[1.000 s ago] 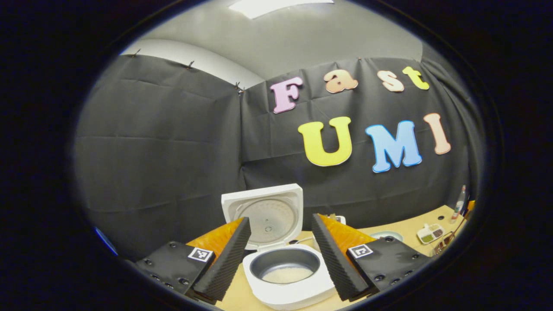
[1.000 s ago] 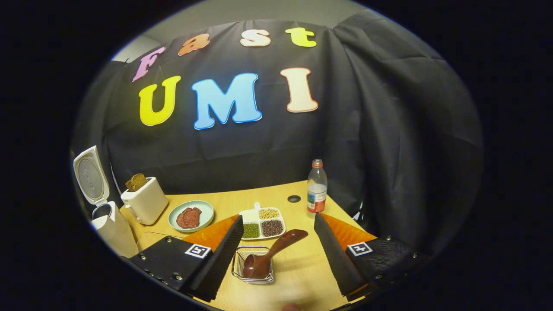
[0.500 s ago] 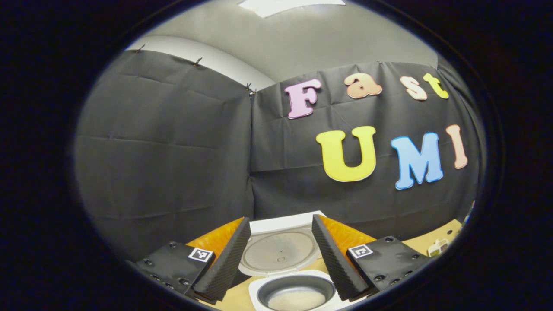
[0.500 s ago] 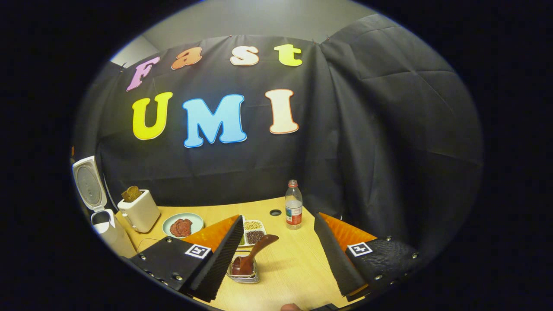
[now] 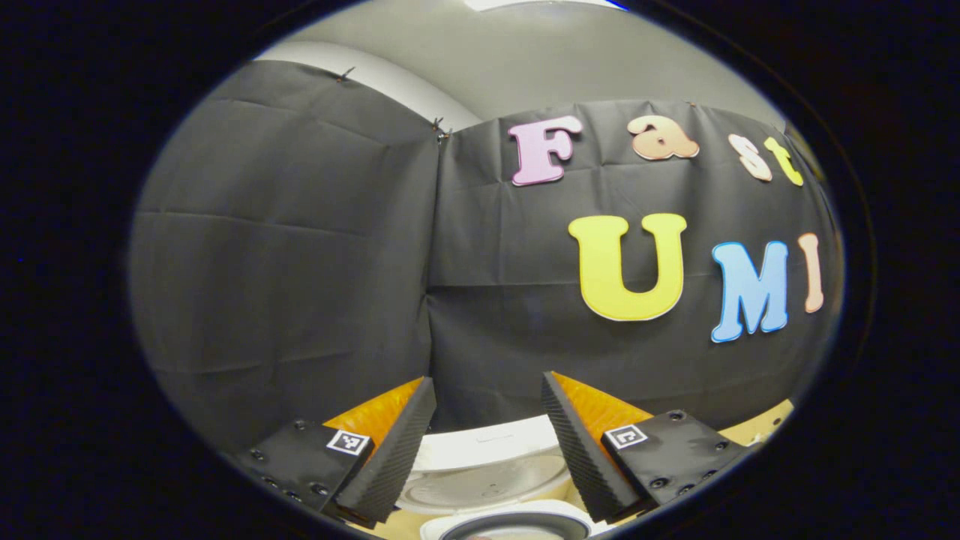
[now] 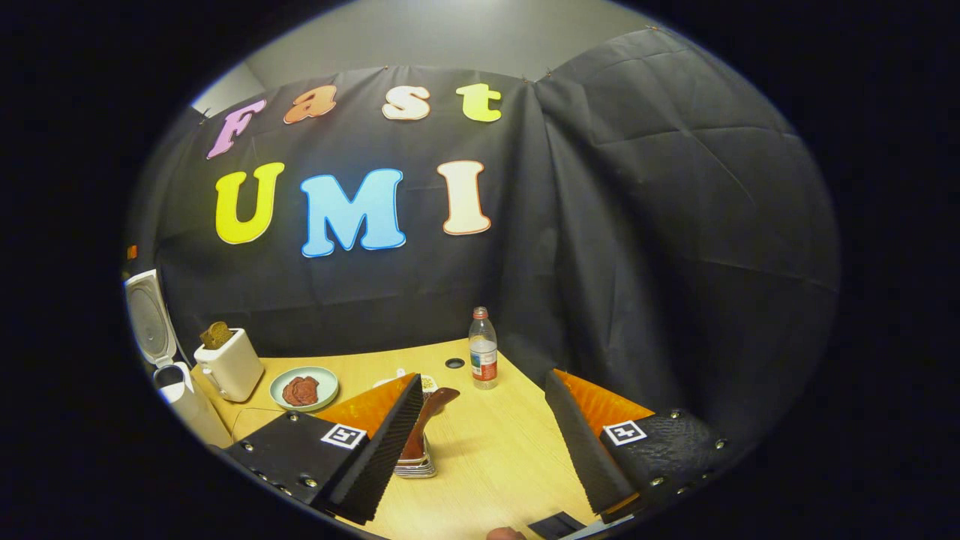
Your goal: Close the left gripper, press the button to open the rice cooker; take a wooden spoon from the chopstick holder with the right hand, scoop a spoonful of rice and pour it into the rice cooker, then put the wooden spoon back into the chopstick holder.
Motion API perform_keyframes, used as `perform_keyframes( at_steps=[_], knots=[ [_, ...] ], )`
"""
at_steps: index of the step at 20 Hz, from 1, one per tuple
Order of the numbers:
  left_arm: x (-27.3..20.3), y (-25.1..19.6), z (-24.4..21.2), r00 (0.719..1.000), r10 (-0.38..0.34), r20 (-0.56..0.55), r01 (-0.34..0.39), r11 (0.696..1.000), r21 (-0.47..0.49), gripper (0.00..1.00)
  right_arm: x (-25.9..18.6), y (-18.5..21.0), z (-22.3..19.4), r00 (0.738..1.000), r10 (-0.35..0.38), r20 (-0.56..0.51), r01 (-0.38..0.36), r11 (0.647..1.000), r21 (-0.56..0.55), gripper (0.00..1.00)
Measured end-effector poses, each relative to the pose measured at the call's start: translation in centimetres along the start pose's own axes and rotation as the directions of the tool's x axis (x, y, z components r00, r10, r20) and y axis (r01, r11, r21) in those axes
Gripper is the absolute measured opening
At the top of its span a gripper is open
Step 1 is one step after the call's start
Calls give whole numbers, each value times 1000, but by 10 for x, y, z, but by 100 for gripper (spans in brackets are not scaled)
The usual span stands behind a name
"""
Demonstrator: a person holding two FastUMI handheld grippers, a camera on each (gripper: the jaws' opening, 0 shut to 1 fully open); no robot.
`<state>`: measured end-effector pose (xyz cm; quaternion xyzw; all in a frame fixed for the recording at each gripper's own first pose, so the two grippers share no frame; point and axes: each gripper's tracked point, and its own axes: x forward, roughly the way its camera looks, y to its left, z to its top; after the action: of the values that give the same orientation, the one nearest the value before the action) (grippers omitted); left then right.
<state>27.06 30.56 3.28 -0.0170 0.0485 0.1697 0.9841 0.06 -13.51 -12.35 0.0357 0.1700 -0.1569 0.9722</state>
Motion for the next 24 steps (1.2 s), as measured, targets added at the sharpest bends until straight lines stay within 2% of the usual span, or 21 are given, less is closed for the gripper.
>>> perform_keyframes(
  at_steps=[4,5,6,7,8,10,11,12,13,14,15,18,19,20,24],
  knots=[
    [31,8,-27,996,5,-92,-8,999,-31,100,-7,-4,-8,1000,-22,-10,22,1000,3,99],
    [37,10,-36,993,12,-116,-16,999,-33,92,-9,-3,-8,1000,-22,-11,22,1000,4,99],
    [42,12,-42,990,16,-138,-21,999,-35,92,-9,-2,-9,1000,-22,-11,22,1000,1,99],
    [43,15,-47,988,24,-155,-29,999,-29,98,-9,-3,-9,1000,-19,-12,19,1000,-4,99],
    [46,15,-46,989,19,-144,-21,1000,-14,100,-8,-1,-10,1000,-13,-14,12,1000,-9,99],
    [39,10,-49,987,22,-160,-23,1000,-6,91,-5,5,-8,1000,2,-15,-2,1000,-17,99],
    [36,8,-48,987,22,-159,-23,1000,-6,91,-2,9,-7,1000,12,-14,-12,1000,-20,99],
    [33,7,-46,987,19,-161,-20,1000,-4,98,0,11,-6,1000,24,-14,-24,999,-21,99],
    [26,4,-46,987,16,-158,-18,1000,-8,95,3,14,-4,999,39,-12,-39,999,-25,99],
    [15,1,-49,987,16,-158,-18,1000,-11,98,7,17,-2,999,50,-9,-50,998,-30,99],
    [1,-6,-53,987,15,-157,-17,1000,-10,95,12,19,0,998,62,-9,-63,997,-35,99],
    [-27,-15,-59,988,3,-156,-5,1000,-9,98,21,24,6,995,102,-5,-102,994,-37,99],
    [-36,-18,-62,987,-1,-158,-1,1000,-10,94,23,26,8,993,117,-1,-117,993,-35,99],
    [-45,-21,-66,987,-5,-162,3,1000,-13,94,25,28,10,991,132,2,-132,991,-36,99],
    [-87,-37,-88,982,-30,-187,26,999,-23,96,30,35,30,982,181,62,-178,983,-51,99]
  ],
)
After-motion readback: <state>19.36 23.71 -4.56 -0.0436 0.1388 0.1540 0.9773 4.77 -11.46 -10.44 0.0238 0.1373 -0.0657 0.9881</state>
